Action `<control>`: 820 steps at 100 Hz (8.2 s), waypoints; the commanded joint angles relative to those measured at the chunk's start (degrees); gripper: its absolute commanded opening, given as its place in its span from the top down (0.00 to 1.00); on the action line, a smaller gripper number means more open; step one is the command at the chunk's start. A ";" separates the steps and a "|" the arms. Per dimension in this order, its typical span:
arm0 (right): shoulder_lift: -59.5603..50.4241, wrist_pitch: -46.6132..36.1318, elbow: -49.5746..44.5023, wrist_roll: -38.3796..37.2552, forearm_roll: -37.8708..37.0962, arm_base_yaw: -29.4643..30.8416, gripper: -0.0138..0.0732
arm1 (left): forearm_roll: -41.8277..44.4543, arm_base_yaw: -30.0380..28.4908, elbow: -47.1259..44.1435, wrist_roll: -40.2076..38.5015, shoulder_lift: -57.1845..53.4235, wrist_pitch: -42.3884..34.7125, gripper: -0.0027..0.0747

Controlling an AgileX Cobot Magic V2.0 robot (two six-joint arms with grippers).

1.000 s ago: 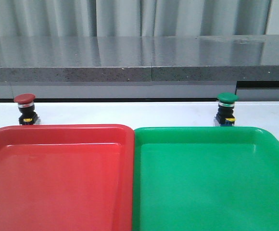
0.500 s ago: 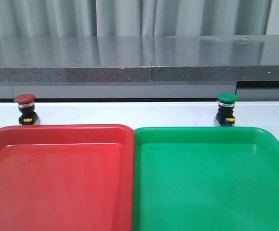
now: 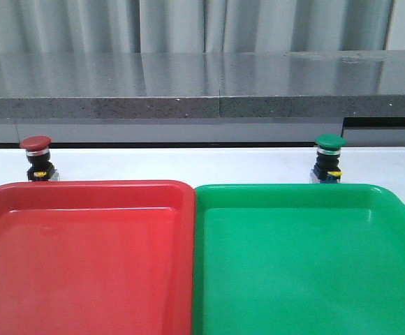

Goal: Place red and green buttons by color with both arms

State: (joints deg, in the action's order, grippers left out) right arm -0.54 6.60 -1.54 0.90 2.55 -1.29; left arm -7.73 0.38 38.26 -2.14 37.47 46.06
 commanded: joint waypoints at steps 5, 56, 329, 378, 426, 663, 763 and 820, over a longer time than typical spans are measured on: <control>-1.33 -4.66 0.77 0.33 0.07 0.31 0.92 | -4.55 0.20 3.50 2.75 1.20 -3.65 0.11; -1.33 -4.66 0.77 0.33 0.07 0.31 0.92 | -2.94 8.76 21.48 3.12 29.85 -9.26 0.11; -1.33 -4.66 0.77 0.33 0.07 0.31 0.92 | 1.34 16.93 42.20 -2.08 54.68 -0.61 0.67; -1.33 -4.66 0.77 0.33 0.07 0.31 0.92 | 6.06 22.89 29.72 -12.38 54.68 -9.48 0.67; -1.33 -4.66 0.77 0.33 0.07 0.31 0.92 | 6.54 23.63 24.24 -12.56 54.83 -15.42 0.67; -1.33 -4.66 0.77 0.33 0.07 0.31 0.92 | 11.92 11.58 -1.11 -12.56 5.90 -31.66 0.24; -1.33 -4.66 0.77 0.33 0.07 0.31 0.92 | 14.78 11.58 -9.18 -12.46 -6.44 -33.35 0.99; -1.33 -4.66 0.77 0.33 0.07 0.31 0.92 | 14.78 11.58 -9.18 -12.46 -6.44 -33.60 0.99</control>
State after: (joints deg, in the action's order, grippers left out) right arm -0.54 6.60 -1.54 0.90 2.60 -1.29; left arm 6.93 12.18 27.57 -14.06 30.92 17.48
